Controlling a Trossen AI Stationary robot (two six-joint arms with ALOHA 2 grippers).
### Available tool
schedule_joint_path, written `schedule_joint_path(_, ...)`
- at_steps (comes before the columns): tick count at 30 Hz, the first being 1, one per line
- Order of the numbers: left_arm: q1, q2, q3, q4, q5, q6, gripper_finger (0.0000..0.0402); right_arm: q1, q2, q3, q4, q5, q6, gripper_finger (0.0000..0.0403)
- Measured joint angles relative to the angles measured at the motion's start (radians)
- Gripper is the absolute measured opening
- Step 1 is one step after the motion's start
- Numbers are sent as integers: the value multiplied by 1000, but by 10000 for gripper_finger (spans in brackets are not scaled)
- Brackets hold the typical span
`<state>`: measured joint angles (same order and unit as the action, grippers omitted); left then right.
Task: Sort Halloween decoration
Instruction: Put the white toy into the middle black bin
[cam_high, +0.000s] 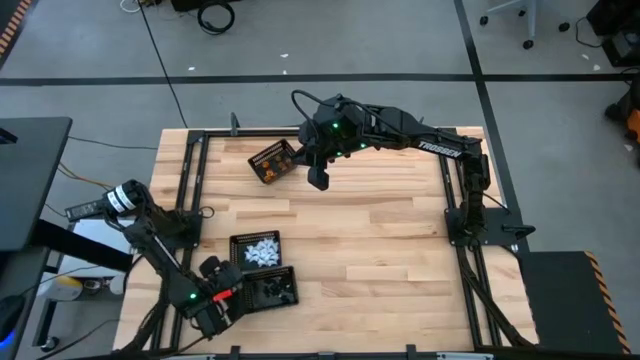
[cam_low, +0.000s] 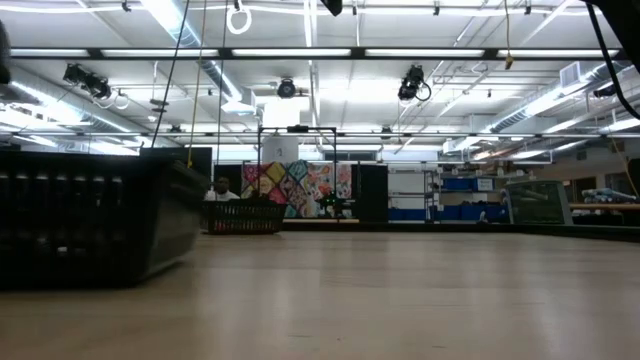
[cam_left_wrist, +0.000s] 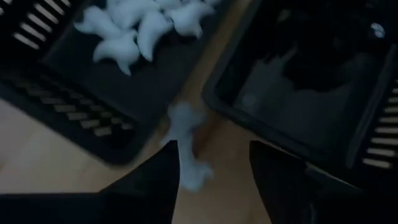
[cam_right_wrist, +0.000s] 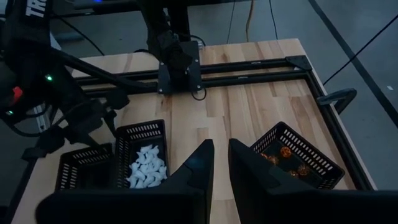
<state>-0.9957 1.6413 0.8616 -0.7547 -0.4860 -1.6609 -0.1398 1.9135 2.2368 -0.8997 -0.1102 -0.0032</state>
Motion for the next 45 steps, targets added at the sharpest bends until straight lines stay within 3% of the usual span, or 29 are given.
schedule_joint_path(6, 61, 0, -12, 3, 31, 37, 203, 0, 0, 0, 0, -14, 0, 54)
schedule_joint_path(12, 35, 0, -18, -26, 69, 47, 204, 0, 0, 0, 0, -15, 0, 54)
schedule_joint_path(20, -27, -1, -18, -43, -24, 160, 204, 0, 0, 0, 0, -15, -5, 54)
schedule_joint_path(25, -22, -1, -20, -57, -44, 151, 204, 0, 0, 0, 0, -15, -5, 54)
schedule_joint_path(31, 25, -2, -82, 87, -36, 224, 204, 0, 0, 0, 0, -15, -6, 54)
schedule_joint_path(39, 60, -7, -126, 99, -14, 257, 202, 0, 0, 0, 0, -22, 0, 54)
schedule_joint_path(45, 62, -9, -157, 170, 0, 261, 165, 0, 0, 0, 0, -22, 0, 54)
